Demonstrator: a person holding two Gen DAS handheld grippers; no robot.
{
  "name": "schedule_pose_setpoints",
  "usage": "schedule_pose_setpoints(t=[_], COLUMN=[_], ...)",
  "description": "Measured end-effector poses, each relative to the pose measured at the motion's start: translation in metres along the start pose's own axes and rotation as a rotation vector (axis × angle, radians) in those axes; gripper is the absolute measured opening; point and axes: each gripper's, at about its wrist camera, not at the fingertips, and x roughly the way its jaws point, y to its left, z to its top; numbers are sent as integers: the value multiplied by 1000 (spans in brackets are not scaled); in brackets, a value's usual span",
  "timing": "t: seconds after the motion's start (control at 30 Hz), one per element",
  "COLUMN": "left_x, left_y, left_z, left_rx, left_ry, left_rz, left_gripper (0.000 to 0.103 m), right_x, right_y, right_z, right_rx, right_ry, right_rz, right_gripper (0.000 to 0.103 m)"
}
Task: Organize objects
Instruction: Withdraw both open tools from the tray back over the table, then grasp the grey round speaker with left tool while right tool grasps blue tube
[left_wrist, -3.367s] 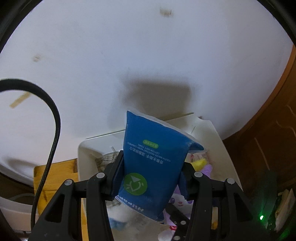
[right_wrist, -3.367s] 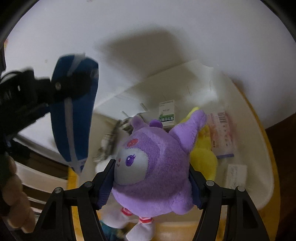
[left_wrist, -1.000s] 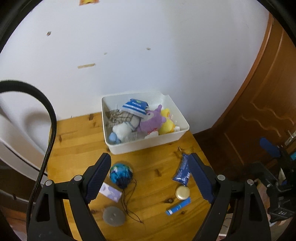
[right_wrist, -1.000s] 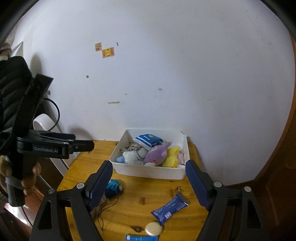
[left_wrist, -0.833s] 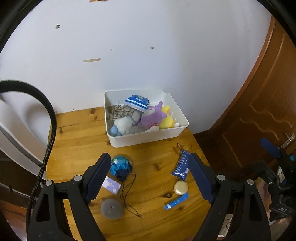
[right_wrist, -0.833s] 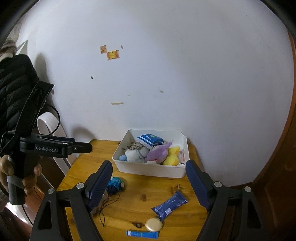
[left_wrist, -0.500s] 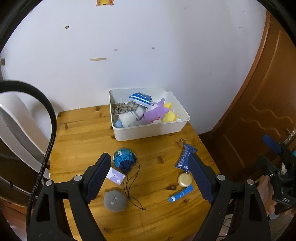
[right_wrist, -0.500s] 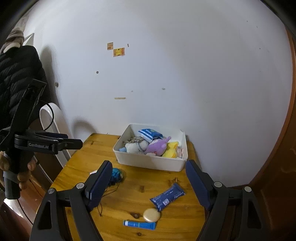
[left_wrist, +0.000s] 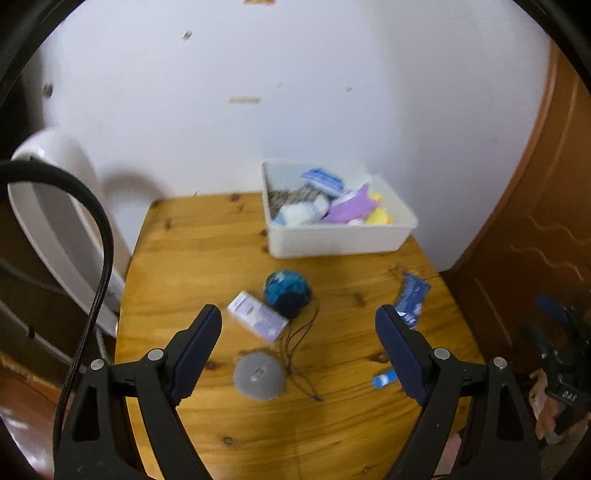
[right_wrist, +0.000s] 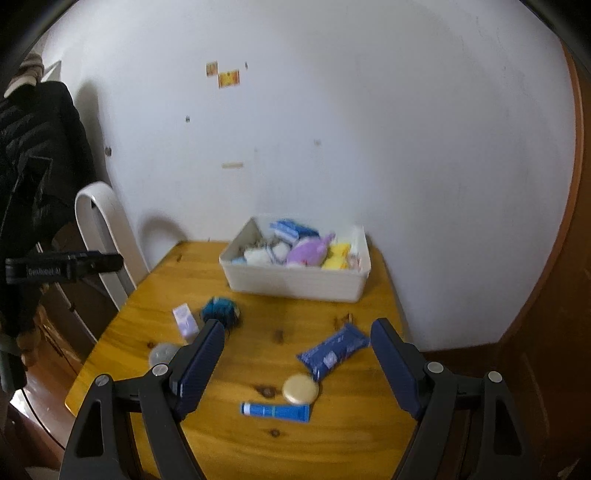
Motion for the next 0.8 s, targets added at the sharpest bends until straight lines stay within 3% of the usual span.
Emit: schedule_pose_setpoints(t=[0.17,0.4,0.53,0.8], left_x=[34,79,97,136], left_y=[18,39,43,48], left_z=[-26,-60,-68,-86], left_rx=[-93,-182,-191,-239], left_ry=[98,212,242,337], left_rz=[-2,55,107,119], left_gripper=[87,87,87,87], right_x=[20,54,74,112], right_y=[2,3,8,36], right_z=[-31,-70,-89,-119], right_rx=[-5,-31,-98,-348], right_ry=[55,144,179,236], right_rz=[-6,16,33,86], right_gripper=[82,82,82,82])
